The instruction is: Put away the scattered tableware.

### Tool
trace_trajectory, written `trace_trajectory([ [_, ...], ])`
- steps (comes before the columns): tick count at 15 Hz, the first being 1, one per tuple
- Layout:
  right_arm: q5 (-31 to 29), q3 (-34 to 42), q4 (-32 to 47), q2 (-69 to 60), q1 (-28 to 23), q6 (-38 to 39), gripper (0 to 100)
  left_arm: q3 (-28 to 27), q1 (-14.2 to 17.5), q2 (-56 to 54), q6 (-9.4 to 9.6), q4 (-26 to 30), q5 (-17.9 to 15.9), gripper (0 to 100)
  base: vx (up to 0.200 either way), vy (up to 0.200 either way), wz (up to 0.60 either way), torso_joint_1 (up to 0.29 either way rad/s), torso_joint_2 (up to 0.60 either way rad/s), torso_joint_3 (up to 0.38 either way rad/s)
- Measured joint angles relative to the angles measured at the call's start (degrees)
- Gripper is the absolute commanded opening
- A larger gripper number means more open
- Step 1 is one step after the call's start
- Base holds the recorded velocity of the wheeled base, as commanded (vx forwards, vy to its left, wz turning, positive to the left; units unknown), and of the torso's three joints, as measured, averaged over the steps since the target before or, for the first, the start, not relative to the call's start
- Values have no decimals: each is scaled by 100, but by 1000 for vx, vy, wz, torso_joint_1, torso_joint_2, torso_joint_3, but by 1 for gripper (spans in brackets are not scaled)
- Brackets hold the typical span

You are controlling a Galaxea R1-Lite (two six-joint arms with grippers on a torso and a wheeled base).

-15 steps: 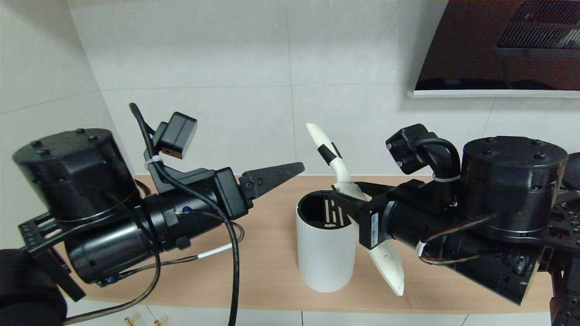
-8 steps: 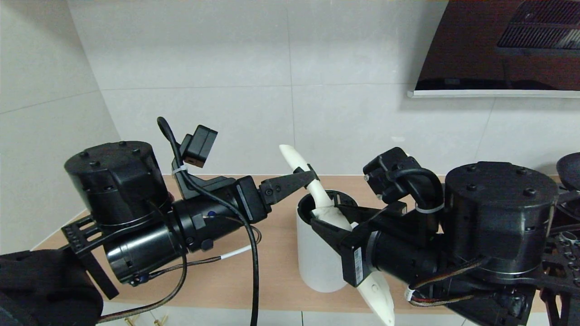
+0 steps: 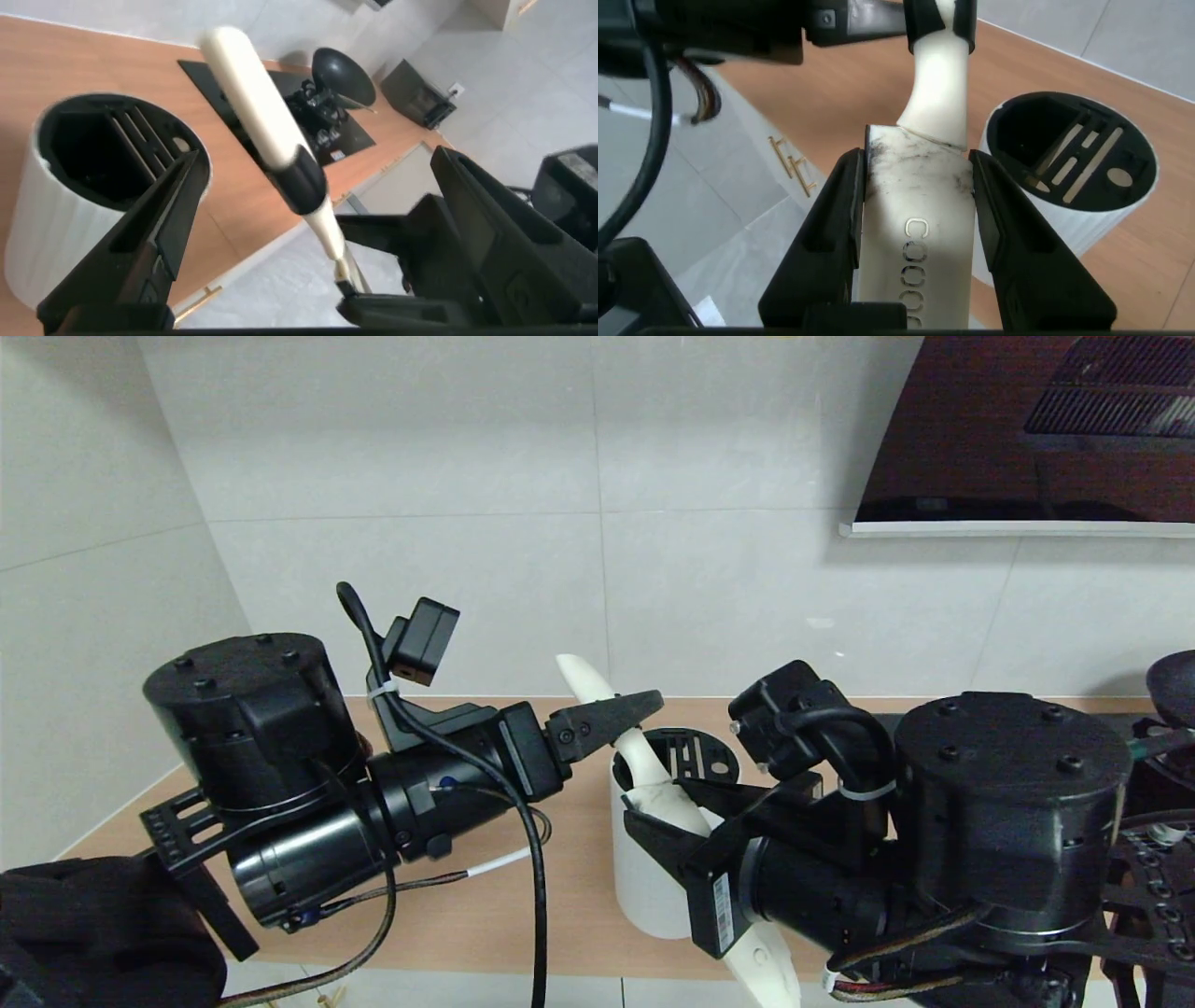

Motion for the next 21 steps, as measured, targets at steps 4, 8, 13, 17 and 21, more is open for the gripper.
trace_trajectory([
  [4, 0, 0, -77, 0, 63, 0, 0, 1, -66, 48, 2, 1, 30, 0, 0, 0, 0, 0, 0, 0],
  [8, -4, 12, -77, 2, 101, 0, 0, -13, -96, 80, -5, -29, 50, 0, 0, 0, 0, 0, 0, 0],
  [13, -9, 22, -93, 9, 104, 2, 0, -9, -85, 91, 9, -21, 72, 0, 0, 0, 0, 0, 0, 0],
  [17, -17, 39, -202, 17, 93, -5, 0, -11, -101, 91, 26, -22, 99, 0, 0, 0, 0, 0, 0, 0],
  [21, -26, 37, -227, 17, 82, 2, 100, -55, -219, 105, 55, -7, 367, 0, 0, 0, 0, 0, 0, 0],
])
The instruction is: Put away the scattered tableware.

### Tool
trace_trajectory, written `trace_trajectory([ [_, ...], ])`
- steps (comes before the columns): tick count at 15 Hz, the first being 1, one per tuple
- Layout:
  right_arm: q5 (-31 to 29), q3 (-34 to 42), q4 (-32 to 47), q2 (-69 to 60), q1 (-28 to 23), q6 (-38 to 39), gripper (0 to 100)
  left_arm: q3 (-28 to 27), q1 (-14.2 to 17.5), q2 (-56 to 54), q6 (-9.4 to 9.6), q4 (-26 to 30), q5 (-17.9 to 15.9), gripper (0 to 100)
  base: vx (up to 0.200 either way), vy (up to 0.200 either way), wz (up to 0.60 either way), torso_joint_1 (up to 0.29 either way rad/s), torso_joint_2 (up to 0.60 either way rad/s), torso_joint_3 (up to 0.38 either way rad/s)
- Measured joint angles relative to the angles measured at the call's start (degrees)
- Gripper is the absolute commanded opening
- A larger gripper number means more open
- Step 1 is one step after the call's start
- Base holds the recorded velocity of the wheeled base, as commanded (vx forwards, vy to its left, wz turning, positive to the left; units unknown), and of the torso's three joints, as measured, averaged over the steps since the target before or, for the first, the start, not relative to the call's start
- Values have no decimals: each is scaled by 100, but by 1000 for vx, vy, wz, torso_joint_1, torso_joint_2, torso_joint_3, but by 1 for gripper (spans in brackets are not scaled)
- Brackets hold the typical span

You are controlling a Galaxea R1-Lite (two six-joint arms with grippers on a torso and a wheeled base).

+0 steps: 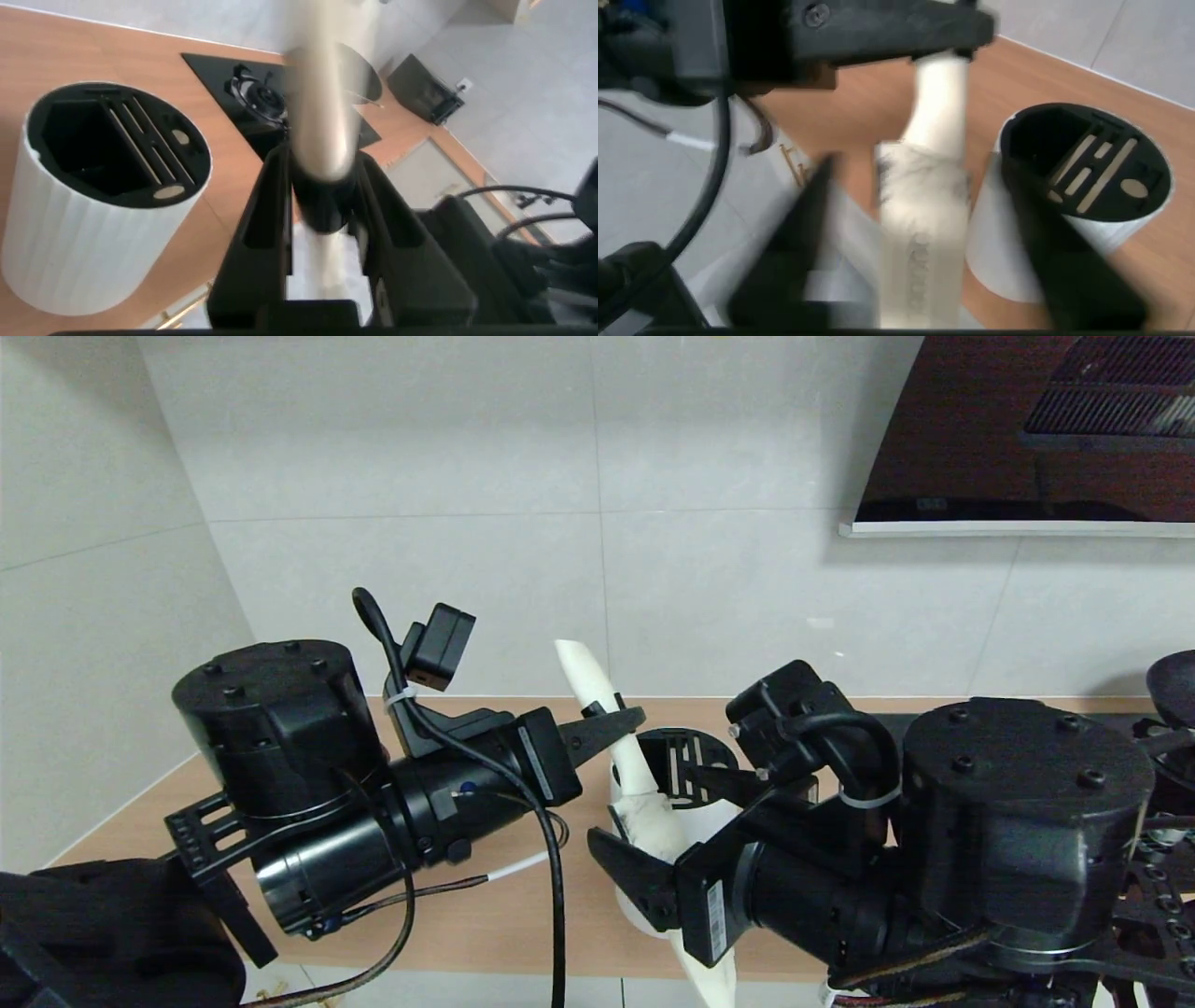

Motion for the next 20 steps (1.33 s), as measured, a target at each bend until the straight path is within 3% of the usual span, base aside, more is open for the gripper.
trace_trajectory([
  [3, -2, 6, 5, -32, -18, -2, 100, -102, -52, -35, 11, 41, 169, 0, 0, 0, 0, 0, 0, 0],
  [5, -2, 28, 13, -172, -137, -16, 100, -356, -48, -123, 165, 375, 428, 0, 0, 0, 0, 0, 0, 0],
  [8, 69, 46, 74, -524, -739, -49, 100, -1325, 0, -240, 540, 1426, 1118, 0, 0, 0, 0, 0, 0, 0],
  [10, 91, 55, 95, -759, -1148, -71, 100, -2241, 21, -215, 885, 2165, 1770, 0, 0, 0, 0, 0, 0, 0],
  [11, 96, 63, 128, -856, -1284, -76, 100, -2667, 27, -157, 1147, 2406, 2236, 0, 0, 0, 0, 0, 0, 0],
  [13, 96, 61, 262, -1001, -1493, -77, 100, -3065, 40, 2, 1701, 2534, 3056, 0, 0, 0, 0, 0, 0, 0],
  [15, 96, 38, 332, -1076, -1684, -79, 100, -3170, 10, 229, 1960, 2460, 3604, 0, 0, 0, 0, 0, 0, 0],
  [20, 96, 39, 343, -1108, -1758, -82, 100, -3167, -246, 887, 2534, 1636, 4258, 0, 0, 0, 0, 0, 0, 0],
])
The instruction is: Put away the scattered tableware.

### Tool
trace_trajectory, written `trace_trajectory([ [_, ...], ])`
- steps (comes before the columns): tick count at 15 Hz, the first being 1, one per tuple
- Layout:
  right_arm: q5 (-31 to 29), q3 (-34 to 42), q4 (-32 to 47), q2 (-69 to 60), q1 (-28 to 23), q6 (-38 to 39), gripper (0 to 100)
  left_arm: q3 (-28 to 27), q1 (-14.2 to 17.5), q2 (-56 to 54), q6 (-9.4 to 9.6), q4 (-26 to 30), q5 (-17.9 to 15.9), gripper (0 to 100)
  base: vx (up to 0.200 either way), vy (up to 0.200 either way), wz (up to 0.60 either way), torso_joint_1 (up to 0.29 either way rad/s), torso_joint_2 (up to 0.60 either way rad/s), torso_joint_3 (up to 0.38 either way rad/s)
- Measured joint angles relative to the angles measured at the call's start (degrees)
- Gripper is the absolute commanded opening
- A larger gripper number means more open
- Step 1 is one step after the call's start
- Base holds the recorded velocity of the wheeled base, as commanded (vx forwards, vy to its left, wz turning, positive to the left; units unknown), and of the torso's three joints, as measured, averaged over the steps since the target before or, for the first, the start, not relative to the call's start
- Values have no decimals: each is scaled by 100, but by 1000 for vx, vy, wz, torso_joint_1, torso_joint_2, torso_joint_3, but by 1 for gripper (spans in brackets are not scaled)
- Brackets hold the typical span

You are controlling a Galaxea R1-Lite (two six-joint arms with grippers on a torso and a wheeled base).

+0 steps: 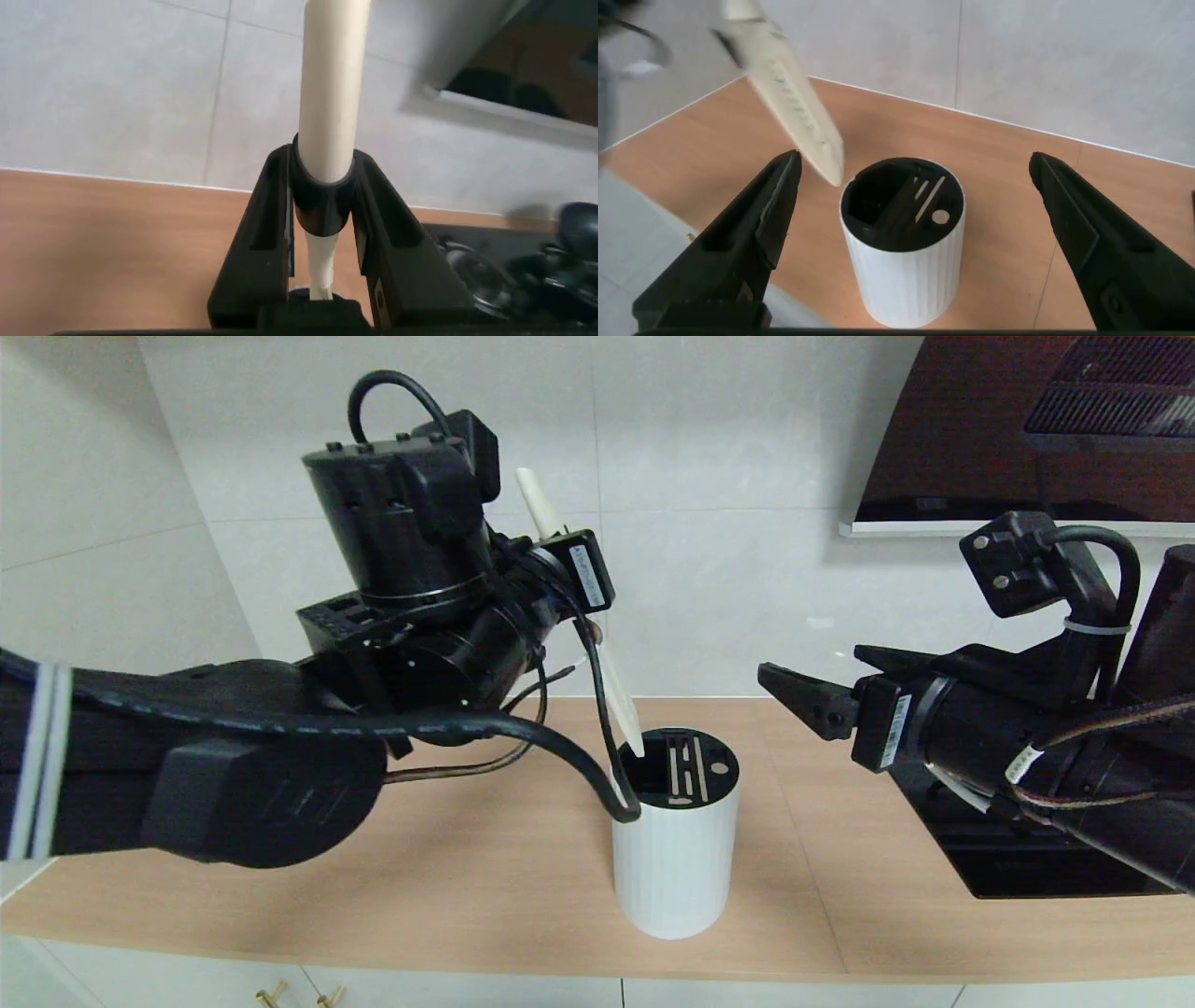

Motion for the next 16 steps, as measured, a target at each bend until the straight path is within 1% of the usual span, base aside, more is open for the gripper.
trace_trajectory([
  [1, 0, 5, 0, 2, 0, -2, 100, 26, -24, 102, 79, -123, 30, 0, 0, 0, 0, 0, 0, 0],
  [3, 0, 5, 5, 5, 0, -2, 100, 78, -52, 328, 261, -541, 99, 0, 0, 0, 0, 0, 0, 0],
  [6, 0, 10, 2, 7, 0, -6, 100, 124, -168, 719, 505, -1075, 296, 0, 0, 0, 0, 0, 0, 0],
  [7, 0, 11, 0, 7, 0, -6, 100, 124, -177, 814, 549, -1163, 321, 0, 0, 0, 0, 0, 0, 0],
  [13, 0, 30, -1, 44, 0, -9, 100, 135, -344, 1247, 571, -1297, 397, 0, 0, 0, 0, 0, 0, 0],
  [16, -2, 30, -1, 55, 0, -6, 100, 138, -441, 1462, 578, -1313, 512, 0, 0, 0, 0, 0, 0, 0],
])
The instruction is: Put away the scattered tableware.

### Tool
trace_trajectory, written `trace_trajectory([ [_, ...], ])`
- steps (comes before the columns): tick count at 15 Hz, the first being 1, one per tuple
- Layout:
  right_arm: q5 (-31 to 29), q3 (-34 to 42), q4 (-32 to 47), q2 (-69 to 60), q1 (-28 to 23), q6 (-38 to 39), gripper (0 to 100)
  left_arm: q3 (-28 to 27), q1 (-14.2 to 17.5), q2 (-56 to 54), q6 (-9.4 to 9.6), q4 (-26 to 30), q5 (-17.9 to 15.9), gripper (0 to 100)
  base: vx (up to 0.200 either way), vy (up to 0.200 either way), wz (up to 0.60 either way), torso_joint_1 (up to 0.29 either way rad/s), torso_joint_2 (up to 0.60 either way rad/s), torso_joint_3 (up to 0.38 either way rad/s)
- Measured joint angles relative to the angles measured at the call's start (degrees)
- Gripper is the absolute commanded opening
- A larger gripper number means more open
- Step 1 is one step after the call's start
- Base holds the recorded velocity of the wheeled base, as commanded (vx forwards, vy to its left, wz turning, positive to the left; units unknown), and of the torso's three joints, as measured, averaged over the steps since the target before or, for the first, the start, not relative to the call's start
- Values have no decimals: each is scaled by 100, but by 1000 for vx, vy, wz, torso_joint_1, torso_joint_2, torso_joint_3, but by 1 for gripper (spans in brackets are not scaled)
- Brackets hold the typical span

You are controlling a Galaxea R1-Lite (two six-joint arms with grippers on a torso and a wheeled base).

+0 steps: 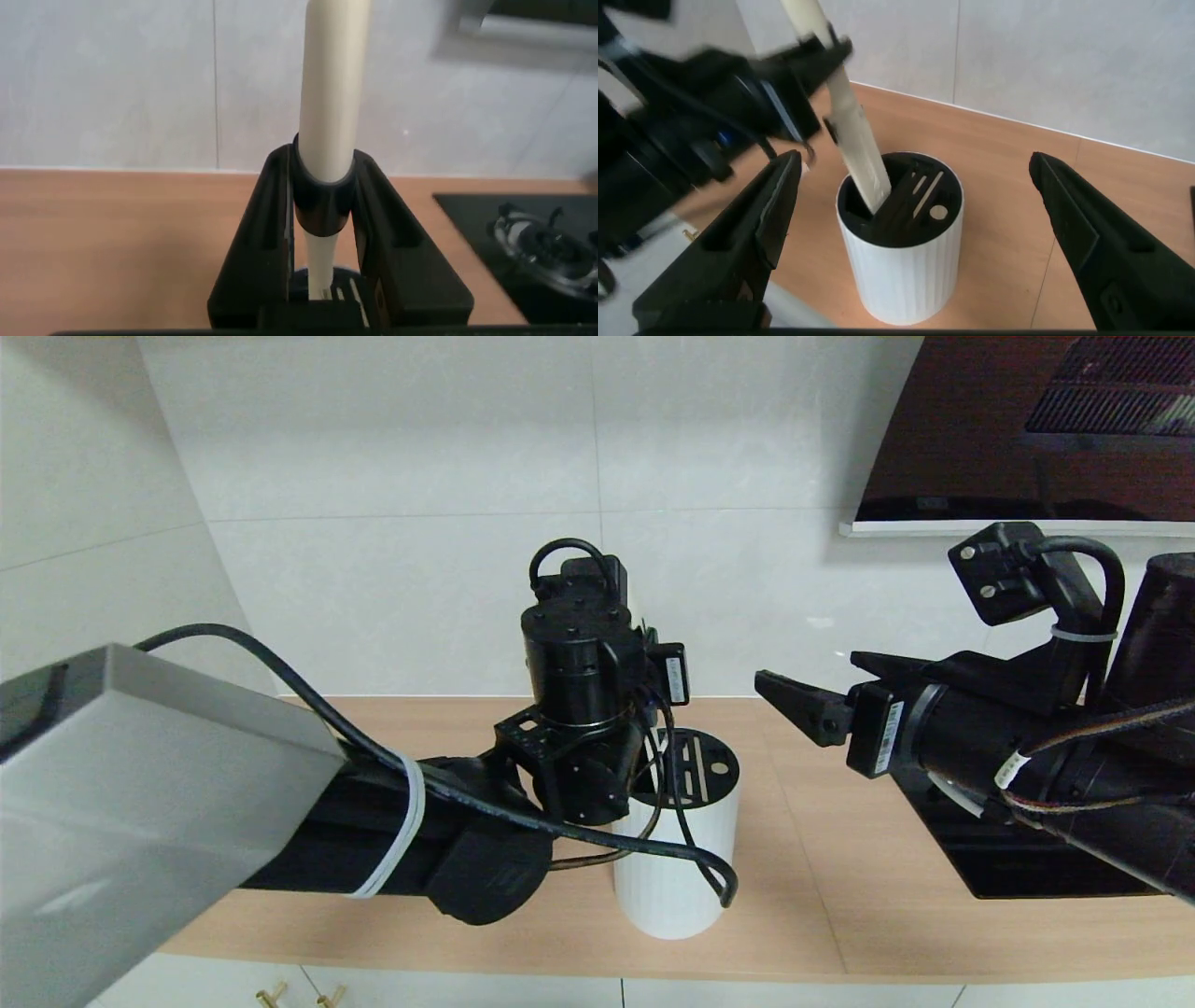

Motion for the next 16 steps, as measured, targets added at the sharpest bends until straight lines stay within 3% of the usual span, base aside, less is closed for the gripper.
trace_trajectory([
  [13, 2, 11, 0, 94, 0, 0, 100, 199, -96, 658, -18, 30, 5, 0, 0, 0, 0, 0, 0, 0],
  [14, 0, 11, 0, 99, 0, 0, 100, 199, -101, 673, -20, 27, 5, 100, 0, 0, 0, 0, 0, 0],
  [16, 2, 11, 0, 101, 0, 0, 100, 210, -101, 689, -20, 22, 6, 100, 0, 0, 0, 0, 0, 0],
])
